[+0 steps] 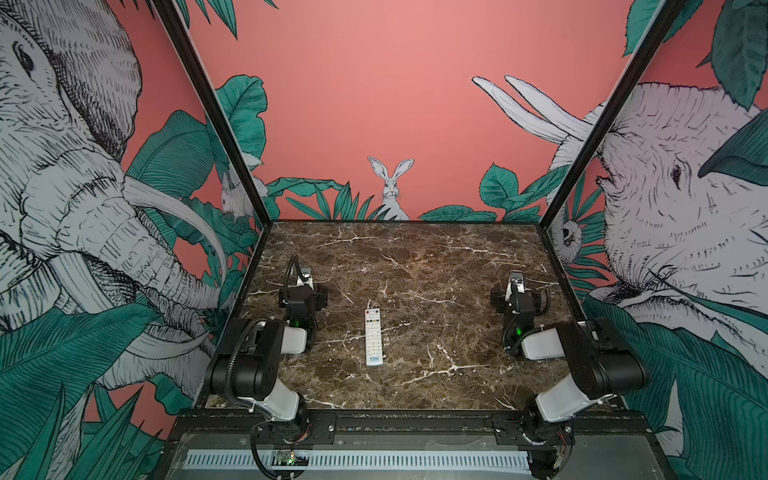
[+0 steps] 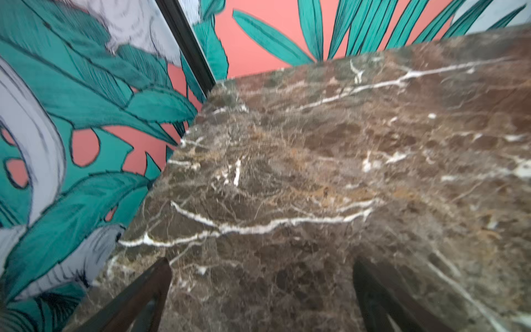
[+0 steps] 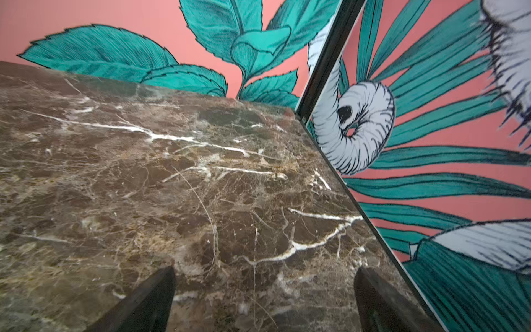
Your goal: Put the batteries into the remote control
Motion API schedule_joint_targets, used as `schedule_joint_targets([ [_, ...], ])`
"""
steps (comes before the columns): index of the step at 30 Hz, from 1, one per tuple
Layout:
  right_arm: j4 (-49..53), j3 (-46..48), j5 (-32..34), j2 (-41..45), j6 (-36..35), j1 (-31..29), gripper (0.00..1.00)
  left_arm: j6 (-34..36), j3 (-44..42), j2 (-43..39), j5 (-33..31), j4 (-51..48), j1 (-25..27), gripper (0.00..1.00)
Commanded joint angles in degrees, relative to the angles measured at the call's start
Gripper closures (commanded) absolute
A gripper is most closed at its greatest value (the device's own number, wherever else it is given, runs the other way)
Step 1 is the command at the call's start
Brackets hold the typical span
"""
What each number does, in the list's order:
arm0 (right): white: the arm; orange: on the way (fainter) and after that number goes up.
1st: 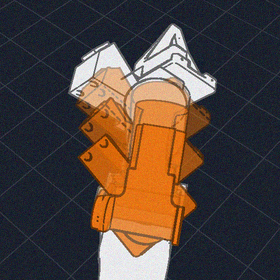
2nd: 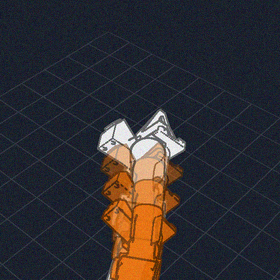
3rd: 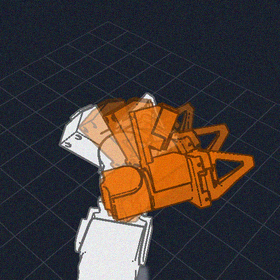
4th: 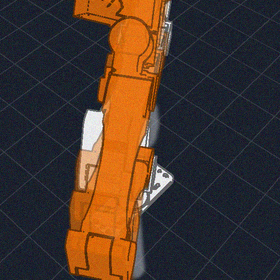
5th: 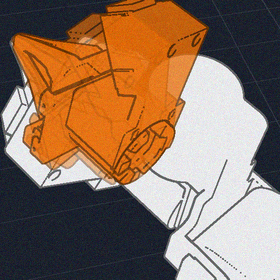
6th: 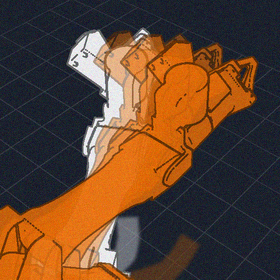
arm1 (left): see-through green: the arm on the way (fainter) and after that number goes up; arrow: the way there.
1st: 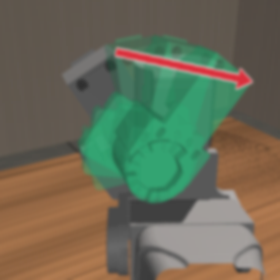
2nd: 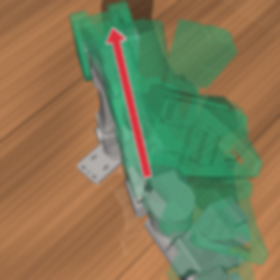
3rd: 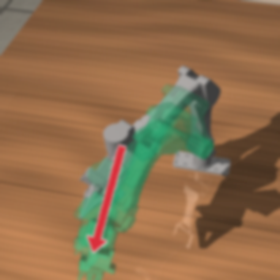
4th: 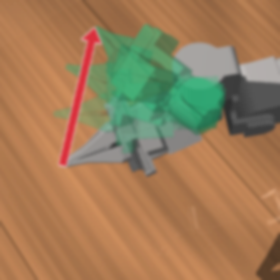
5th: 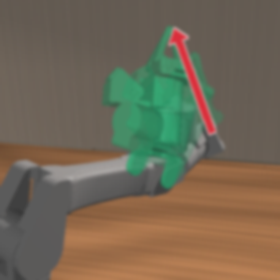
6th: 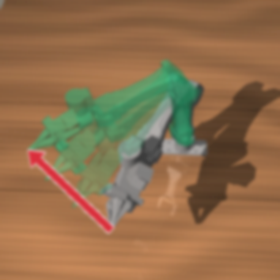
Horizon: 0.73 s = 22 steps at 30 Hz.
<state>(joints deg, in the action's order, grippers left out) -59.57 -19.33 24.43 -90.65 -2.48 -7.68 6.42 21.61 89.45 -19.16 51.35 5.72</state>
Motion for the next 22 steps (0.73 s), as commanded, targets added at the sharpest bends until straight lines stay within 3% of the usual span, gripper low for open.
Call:
schedule_joint_targets([
  [1,4.4,-1.9,-2.4,1.4,3.7,2.1,0.01,-0.9,0.3,0.5,2.5,3.8,-0.1,0.00],
  [22,4.8,-1.9,-3.4,1.6,4.4,3.0,0.01,-1.5,0.9,-0.3,3.1,0.9,-0.4,0.00],
])
